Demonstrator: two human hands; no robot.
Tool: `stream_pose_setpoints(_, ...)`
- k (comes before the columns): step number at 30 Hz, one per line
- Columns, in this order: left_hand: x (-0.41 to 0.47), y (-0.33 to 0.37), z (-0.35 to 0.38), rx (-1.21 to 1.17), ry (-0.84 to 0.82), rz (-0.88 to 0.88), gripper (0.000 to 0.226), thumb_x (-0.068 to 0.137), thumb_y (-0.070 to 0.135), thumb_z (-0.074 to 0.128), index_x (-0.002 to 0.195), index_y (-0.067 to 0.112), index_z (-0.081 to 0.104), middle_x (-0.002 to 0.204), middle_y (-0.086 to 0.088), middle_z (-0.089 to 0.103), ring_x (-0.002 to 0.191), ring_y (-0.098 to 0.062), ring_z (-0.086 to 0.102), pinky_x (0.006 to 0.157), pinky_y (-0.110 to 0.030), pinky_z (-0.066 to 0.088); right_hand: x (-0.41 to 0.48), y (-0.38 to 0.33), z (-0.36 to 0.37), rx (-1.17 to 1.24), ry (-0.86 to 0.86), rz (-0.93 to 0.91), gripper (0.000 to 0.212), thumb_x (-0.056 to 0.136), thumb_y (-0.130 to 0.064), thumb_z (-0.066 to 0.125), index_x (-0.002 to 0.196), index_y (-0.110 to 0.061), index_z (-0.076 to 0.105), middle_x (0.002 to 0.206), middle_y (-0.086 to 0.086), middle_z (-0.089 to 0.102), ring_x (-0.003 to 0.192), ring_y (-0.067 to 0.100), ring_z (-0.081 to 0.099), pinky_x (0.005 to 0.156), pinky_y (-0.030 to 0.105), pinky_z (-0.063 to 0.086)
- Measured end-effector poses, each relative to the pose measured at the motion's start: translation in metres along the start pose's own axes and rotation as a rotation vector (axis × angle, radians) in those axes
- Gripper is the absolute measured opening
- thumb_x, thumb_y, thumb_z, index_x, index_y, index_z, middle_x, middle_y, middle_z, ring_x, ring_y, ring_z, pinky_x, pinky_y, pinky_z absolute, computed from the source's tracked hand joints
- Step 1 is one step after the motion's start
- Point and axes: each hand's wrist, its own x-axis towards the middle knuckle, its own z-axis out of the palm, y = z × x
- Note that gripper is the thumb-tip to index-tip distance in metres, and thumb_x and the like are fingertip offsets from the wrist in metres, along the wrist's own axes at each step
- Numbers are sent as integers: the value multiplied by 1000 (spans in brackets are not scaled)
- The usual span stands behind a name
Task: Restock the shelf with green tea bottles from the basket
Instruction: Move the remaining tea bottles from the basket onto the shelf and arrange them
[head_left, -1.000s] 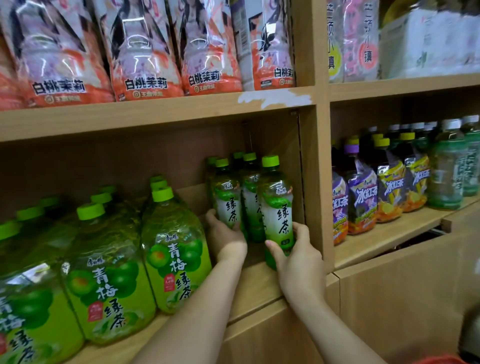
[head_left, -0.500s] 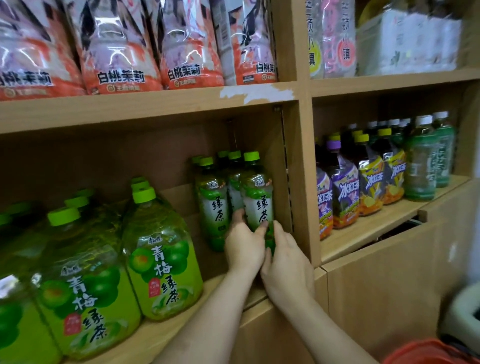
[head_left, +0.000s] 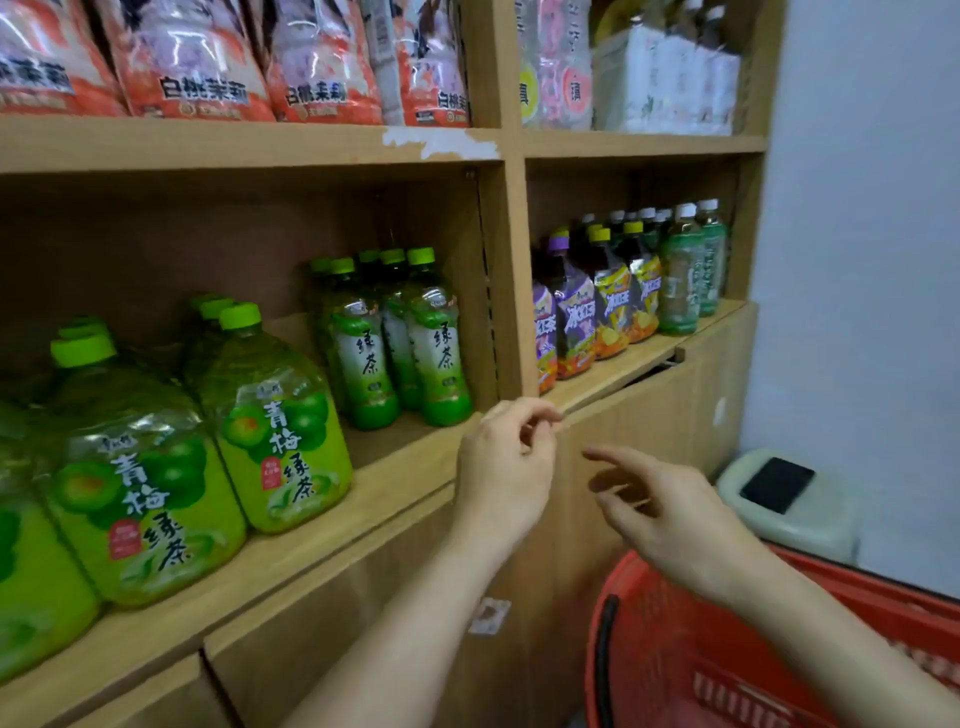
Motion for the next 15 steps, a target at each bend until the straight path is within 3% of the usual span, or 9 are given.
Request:
stream_pose_setpoints(3, -41, 11, 26, -54, -254, 10, 22, 87, 9, 56, 92, 22, 73, 84, 11, 71, 82, -7, 66, 77, -25, 52, -58, 31, -36, -120, -70, 99, 34, 87, -23, 62, 119, -30, 61, 91, -10, 71, 82, 1, 65, 77, 16, 48)
stream_pose_setpoints(8, -79, 5, 81, 20, -491, 41, 17, 87, 13, 60, 92, 22, 74, 77, 18, 64, 80, -5, 65, 75, -17, 47, -128, 120, -49, -222, -96, 316, 30, 85, -23, 65, 115, -24, 64, 92, -10, 69, 86, 9, 65, 82, 27, 50)
stream_pose_setpoints(11, -95, -8, 127, 112, -581, 53, 16, 83, 9, 65, 92, 19, 75, 88, 10, 71, 84, -5, 63, 77, -6, 39, -156, 187, -38, -204, -110, 533, 36, 85, -24, 66, 120, -19, 61, 99, 0, 71, 92, 16, 66, 85, 28, 49)
stream_pose_setpoints(15, -119, -42, 191, 270, -768, 97, 21, 82, 21, 67, 102, 21, 70, 105, 2, 69, 101, -20, 63, 90, -29, 46, -173, 266, -8, -259, -269, 792, 58, 84, -37, 66, 135, -18, 47, 122, 12, 63, 114, 27, 59, 94, 35, 47)
